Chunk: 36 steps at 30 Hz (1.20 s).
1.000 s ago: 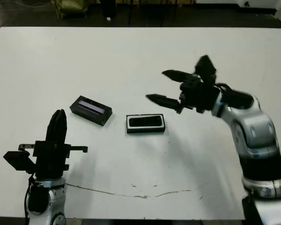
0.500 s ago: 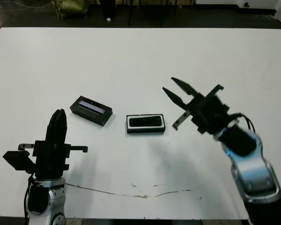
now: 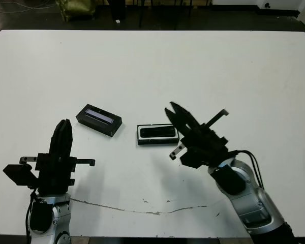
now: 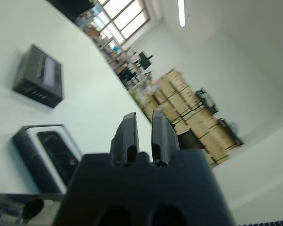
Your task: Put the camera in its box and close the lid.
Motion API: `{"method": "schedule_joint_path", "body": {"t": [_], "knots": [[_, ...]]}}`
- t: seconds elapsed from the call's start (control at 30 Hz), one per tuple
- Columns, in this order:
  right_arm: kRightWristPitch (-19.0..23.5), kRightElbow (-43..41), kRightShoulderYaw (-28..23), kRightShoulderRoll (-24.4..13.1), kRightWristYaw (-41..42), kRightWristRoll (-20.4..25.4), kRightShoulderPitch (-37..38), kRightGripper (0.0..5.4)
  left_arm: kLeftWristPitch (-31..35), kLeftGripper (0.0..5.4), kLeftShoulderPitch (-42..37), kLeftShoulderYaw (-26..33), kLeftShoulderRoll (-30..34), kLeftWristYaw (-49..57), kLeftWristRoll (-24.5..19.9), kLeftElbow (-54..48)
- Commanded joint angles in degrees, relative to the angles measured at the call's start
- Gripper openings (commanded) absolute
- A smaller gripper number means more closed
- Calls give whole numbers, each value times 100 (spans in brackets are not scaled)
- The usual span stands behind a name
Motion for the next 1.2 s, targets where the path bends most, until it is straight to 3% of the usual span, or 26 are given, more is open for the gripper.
{"method": "schedule_joint_path", "body": {"t": [0.03, 0.17, 0.37, 0.63, 0.73, 0.9, 1.2], "knots": [[385, 212, -1, 202, 293, 466, 74, 3, 34, 0, 90, 22, 51, 10, 39, 68], [1132, 348, -125, 524, 623, 1169, 118, 3, 63, 0, 104, -1, 7, 48, 31, 47], [1875, 295, -154, 609, 813, 1429, 84, 3, 70, 0, 113, -3, 27, 28, 0, 40], [3718, -191, -512, 910, 1211, 2521, 64, 3, 65, 0, 107, -5, 39, 11, 2, 42], [4204, -354, -591, 911, 1227, 2791, 62, 3, 57, 0, 101, 2, 32, 46, 55, 43], [4628, -550, -555, 711, 1212, 2864, 61, 3, 43, 0, 108, -2, 36, 81, 126, 32], [4625, -803, -604, 562, 1097, 2959, 217, 3, 122, 0, 140, -23, 39, 118, 120, -40]]}}
